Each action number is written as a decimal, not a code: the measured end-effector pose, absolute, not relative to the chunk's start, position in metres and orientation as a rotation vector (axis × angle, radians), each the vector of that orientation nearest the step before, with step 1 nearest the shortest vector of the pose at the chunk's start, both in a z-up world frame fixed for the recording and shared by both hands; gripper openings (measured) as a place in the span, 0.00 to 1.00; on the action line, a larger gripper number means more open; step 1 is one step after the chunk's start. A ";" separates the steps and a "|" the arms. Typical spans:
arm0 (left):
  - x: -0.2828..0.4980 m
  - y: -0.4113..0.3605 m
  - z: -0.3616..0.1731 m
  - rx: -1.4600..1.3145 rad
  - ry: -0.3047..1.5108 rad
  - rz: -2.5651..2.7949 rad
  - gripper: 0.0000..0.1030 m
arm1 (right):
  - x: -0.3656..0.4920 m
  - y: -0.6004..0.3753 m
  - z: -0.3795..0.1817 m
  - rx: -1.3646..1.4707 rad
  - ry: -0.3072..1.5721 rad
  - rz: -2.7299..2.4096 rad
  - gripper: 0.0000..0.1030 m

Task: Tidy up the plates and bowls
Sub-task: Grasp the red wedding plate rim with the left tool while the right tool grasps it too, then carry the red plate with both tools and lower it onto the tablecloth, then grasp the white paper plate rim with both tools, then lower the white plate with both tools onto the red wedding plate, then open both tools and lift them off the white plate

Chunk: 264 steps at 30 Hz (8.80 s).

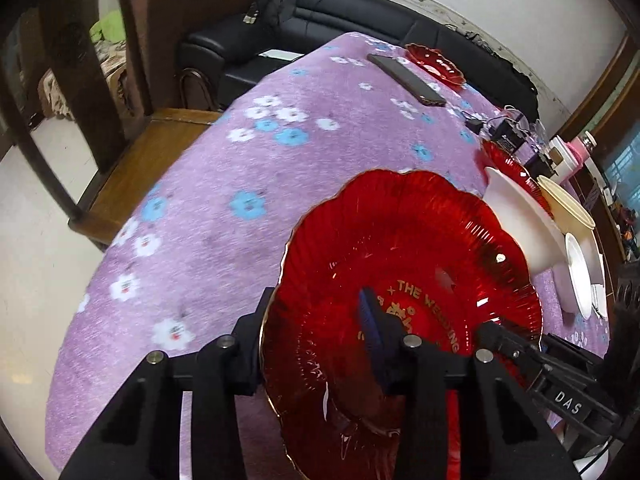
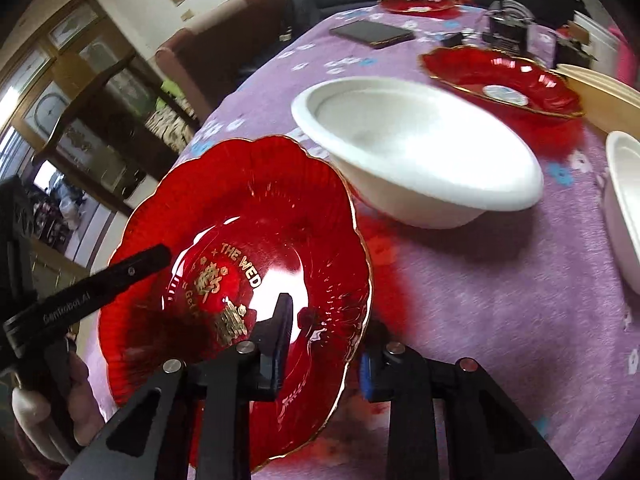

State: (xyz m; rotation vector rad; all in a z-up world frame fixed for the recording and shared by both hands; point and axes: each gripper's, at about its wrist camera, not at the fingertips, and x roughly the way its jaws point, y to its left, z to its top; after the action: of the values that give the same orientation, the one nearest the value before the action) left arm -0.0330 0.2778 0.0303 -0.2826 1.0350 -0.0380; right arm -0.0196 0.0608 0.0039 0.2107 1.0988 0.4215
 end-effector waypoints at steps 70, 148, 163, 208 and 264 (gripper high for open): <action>-0.099 0.292 0.060 -0.260 0.896 0.055 0.36 | -0.102 0.075 0.024 0.132 0.975 0.496 0.31; 0.093 0.154 0.050 -0.105 1.164 -0.149 0.76 | 0.014 -0.038 0.003 0.437 0.938 0.311 0.57; 0.093 0.121 0.031 0.013 1.231 -0.190 0.28 | 0.016 -0.032 -0.001 0.420 0.937 0.355 0.26; -0.084 0.268 0.038 -0.244 1.074 0.035 0.26 | -0.097 0.107 0.024 0.027 0.933 0.572 0.22; -0.108 0.234 0.112 -0.265 0.836 -0.083 0.76 | 0.061 -0.060 0.021 0.684 0.902 0.092 0.63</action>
State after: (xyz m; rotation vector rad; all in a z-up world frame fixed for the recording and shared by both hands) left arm -0.1084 0.2338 0.1121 -0.2651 0.8361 -0.0829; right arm 0.0611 -0.0596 0.0213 0.6844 0.9017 0.0918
